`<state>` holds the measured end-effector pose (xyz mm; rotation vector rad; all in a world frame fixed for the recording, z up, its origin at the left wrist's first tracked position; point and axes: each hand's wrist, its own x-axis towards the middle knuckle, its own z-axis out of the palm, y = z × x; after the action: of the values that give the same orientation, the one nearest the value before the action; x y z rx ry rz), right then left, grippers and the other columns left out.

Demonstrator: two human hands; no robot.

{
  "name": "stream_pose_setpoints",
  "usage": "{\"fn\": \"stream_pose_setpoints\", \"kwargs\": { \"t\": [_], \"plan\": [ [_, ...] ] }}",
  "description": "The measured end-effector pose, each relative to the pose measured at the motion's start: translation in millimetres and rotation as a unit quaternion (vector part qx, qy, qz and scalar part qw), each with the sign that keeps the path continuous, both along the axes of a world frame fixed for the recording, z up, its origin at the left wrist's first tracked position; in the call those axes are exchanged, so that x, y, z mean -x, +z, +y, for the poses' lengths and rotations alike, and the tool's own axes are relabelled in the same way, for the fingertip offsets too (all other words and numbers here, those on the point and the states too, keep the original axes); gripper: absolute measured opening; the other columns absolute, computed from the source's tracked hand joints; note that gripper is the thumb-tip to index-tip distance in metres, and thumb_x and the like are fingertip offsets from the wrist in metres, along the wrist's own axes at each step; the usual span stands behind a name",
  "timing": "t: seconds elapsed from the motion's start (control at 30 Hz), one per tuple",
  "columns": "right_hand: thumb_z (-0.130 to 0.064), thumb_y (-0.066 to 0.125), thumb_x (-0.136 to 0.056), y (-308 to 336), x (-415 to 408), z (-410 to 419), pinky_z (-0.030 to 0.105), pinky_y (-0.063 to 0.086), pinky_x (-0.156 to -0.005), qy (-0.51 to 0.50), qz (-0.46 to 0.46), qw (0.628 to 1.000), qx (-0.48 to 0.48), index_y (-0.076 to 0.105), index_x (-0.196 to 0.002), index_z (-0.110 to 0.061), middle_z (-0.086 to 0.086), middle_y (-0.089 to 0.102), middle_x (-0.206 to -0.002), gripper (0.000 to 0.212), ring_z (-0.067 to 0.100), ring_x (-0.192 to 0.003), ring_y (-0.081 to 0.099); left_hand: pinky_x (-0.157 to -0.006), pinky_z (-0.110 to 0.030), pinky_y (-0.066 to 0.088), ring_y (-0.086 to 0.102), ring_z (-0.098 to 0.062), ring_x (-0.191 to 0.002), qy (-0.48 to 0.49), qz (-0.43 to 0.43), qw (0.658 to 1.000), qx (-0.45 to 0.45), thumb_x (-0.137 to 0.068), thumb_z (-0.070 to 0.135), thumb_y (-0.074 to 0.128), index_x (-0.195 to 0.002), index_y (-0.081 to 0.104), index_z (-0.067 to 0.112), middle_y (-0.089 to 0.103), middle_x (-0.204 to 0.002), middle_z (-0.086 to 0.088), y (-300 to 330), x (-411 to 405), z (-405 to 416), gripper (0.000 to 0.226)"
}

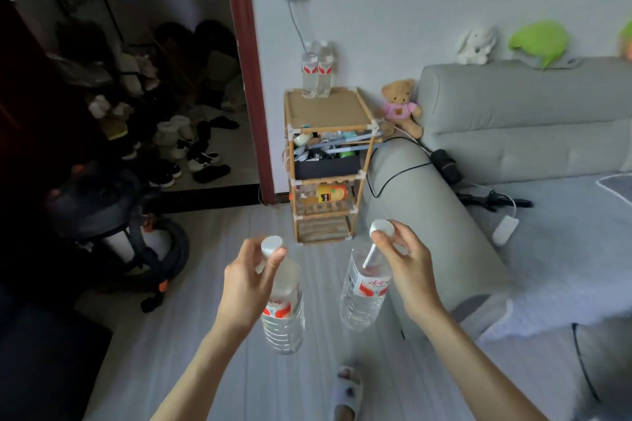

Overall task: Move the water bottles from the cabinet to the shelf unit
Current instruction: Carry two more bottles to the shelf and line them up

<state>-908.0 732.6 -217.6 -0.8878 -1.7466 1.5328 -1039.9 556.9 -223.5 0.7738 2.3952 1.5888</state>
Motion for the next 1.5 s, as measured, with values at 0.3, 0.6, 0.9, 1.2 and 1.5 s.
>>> {"fn": "stream_pose_setpoints", "kwargs": {
  "t": [0.3,0.6,0.9,1.2,1.5],
  "plan": [
    [-0.021,0.063,-0.084,11.4,121.9,176.0,-0.001,0.039,-0.062,0.048,-0.014,0.999,-0.016,0.061,-0.110,-0.012,-0.001,0.063,-0.101,0.028,-0.005,-0.089,0.054,-0.069,-0.019,0.043,0.057,-0.008,-0.085,0.014,0.050,0.999,0.012,-0.085,0.031,0.056,-0.106,0.055,0.014,0.062,-0.087,0.007,9.9,118.8,164.7,0.027],
    [-0.024,0.063,-0.084,23.2,236.1,297.4,0.001,0.040,-0.070,0.057,-0.011,0.998,-0.036,0.064,-0.102,-0.017,0.004,0.065,-0.095,0.019,-0.015,-0.076,0.055,-0.065,0.000,0.041,0.057,0.005,-0.083,0.008,0.053,0.998,-0.012,-0.085,0.031,0.056,-0.098,0.049,0.025,0.059,-0.083,0.020,25.1,234.3,294.9,0.016],
    [-0.025,0.062,-0.084,14.8,365.5,401.9,0.012,0.045,-0.078,0.049,0.001,0.998,-0.031,0.060,-0.088,-0.038,-0.012,0.065,-0.095,0.014,0.000,-0.089,0.059,-0.065,-0.015,0.044,0.060,-0.009,-0.075,-0.008,0.062,0.998,-0.002,-0.084,0.039,0.053,-0.107,0.054,0.014,0.065,-0.078,0.001,11.4,366.3,409.1,0.034],
    [-0.026,0.064,-0.083,12.6,469.3,507.3,0.018,0.048,-0.080,0.024,-0.002,0.999,-0.029,0.061,-0.102,-0.024,-0.003,0.065,-0.102,0.020,0.009,-0.096,0.060,-0.075,-0.039,0.048,0.059,-0.022,-0.074,-0.011,0.033,0.999,0.010,-0.079,0.046,0.051,-0.110,0.050,0.016,0.062,-0.075,-0.010,13.0,474.9,502.5,0.043],
    [-0.018,0.064,-0.083,-8.9,549.5,593.9,0.021,0.048,-0.079,0.112,-0.018,0.993,-0.032,0.063,-0.093,-0.020,0.007,0.067,-0.097,0.010,0.017,-0.091,0.062,-0.060,-0.010,0.039,0.055,-0.010,-0.067,0.038,0.028,0.998,0.044,-0.087,0.030,0.055,-0.114,0.050,0.014,0.056,-0.068,-0.002,1.8,528.1,568.3,0.032]
  ]
}}
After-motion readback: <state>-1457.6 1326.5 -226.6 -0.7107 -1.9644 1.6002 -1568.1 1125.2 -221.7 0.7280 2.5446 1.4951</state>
